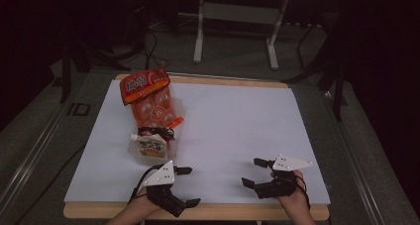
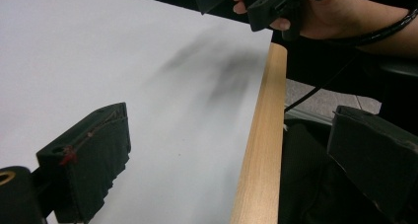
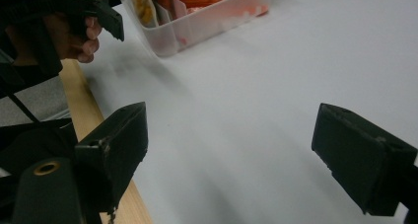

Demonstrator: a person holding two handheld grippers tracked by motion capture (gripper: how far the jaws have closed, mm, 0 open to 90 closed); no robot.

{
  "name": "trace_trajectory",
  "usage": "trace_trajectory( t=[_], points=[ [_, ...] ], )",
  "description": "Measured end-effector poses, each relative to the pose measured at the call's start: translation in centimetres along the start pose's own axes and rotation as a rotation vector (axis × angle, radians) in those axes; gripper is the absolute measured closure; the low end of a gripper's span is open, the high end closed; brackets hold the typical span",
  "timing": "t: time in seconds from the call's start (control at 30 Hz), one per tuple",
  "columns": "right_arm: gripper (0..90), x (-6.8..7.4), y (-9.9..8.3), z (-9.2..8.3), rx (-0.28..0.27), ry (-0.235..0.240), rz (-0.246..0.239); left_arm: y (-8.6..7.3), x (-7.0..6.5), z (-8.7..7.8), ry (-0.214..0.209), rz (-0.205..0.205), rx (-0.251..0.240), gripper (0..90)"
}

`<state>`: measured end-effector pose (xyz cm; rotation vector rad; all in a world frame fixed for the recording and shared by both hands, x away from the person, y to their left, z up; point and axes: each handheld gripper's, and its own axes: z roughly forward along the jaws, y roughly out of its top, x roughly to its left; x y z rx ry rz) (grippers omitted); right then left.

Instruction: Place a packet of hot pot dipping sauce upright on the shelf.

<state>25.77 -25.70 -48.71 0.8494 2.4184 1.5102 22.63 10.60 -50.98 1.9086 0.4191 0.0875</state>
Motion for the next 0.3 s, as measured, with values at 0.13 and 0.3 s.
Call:
trace_trajectory(
  t=[0.13,0.3],
  points=[
    [14.0,-0.31,-0.22,0.02,0.0,-0.007,0.009,-0.24,-0.03,0.26,0.002,0.009,0.009,3.3],
    [14.0,-0.45,-0.38,0.13,0.003,-0.005,0.015,-0.23,-0.15,0.38,-0.001,0.018,0.008,3.3]
  ],
)
